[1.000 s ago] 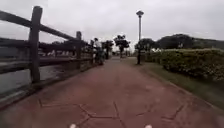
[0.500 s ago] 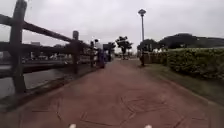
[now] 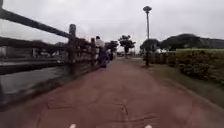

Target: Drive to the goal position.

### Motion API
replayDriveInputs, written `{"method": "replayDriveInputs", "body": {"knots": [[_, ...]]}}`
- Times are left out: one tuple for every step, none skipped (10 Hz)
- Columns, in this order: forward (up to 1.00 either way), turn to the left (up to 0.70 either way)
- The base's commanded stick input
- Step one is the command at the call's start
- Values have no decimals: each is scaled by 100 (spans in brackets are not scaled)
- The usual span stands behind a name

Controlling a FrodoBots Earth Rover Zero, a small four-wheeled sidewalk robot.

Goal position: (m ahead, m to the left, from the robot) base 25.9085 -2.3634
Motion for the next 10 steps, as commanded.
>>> {"method": "replayDriveInputs", "body": {"knots": [[100, -40], [100, -40], [100, -17], [100, 0], [100, 0], [100, 0], [100, 0], [100, 0], [100, 0], [100, 0]]}}
